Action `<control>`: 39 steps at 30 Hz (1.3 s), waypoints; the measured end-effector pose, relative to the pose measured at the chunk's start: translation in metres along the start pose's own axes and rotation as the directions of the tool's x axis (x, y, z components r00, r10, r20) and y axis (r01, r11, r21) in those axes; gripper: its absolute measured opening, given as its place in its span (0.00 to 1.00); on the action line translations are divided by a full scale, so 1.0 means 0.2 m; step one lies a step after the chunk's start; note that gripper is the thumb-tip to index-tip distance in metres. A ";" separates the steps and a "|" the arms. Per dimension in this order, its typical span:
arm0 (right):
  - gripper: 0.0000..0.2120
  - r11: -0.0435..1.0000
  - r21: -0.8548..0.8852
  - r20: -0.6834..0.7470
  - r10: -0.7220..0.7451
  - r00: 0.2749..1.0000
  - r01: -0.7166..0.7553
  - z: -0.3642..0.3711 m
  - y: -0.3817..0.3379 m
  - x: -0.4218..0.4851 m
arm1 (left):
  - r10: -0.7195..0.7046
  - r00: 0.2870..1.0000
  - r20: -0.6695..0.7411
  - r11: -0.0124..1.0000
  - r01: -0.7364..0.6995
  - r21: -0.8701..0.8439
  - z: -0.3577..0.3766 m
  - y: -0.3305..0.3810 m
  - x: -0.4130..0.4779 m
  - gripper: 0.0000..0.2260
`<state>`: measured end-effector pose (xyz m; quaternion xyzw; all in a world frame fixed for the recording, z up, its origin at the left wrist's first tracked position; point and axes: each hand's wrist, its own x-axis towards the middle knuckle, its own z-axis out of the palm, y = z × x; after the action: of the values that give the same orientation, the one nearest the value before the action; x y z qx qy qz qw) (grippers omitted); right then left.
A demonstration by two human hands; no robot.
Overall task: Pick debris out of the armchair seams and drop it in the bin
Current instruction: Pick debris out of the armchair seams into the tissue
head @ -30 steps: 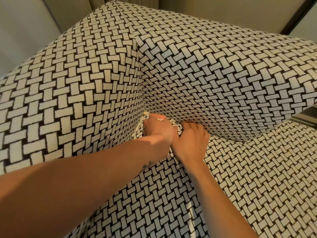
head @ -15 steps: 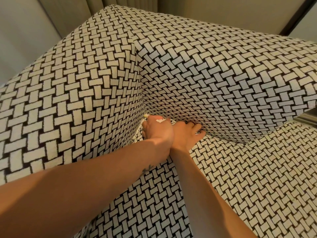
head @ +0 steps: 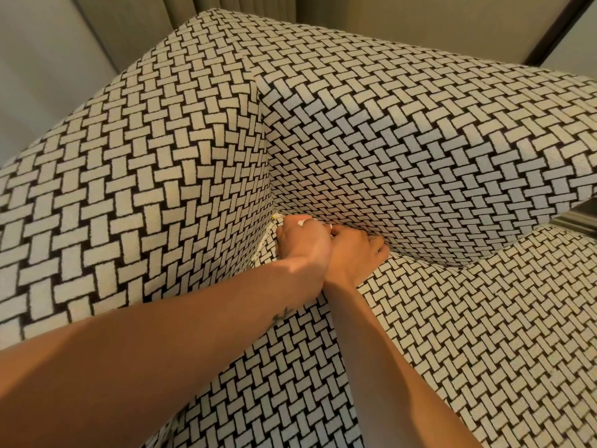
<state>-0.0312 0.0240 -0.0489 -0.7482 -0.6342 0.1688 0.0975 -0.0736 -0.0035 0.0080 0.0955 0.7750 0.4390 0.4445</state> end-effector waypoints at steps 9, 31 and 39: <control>0.13 0.967 0.231 -0.127 -0.079 0.989 0.107 0.02 0.06 -0.02 | -0.024 1.000 -0.008 0.998 0.024 -0.056 0.00 0.02 0.00 0.17; 0.13 0.940 0.215 -0.159 -0.235 0.959 0.266 0.01 0.10 -0.05 | -0.018 1.000 -0.010 0.997 0.017 -0.074 0.00 0.03 -0.03 0.17; 0.09 0.866 0.392 -0.257 -0.221 0.941 0.310 0.04 0.11 -0.06 | 0.052 0.997 -0.061 0.999 -0.052 -0.001 -0.01 0.00 -0.01 0.11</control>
<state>-0.0151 0.0074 -0.0622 -0.6270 -0.6656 0.2108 0.3454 -0.0746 -0.0052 0.0096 0.1016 0.7848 0.4543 0.4090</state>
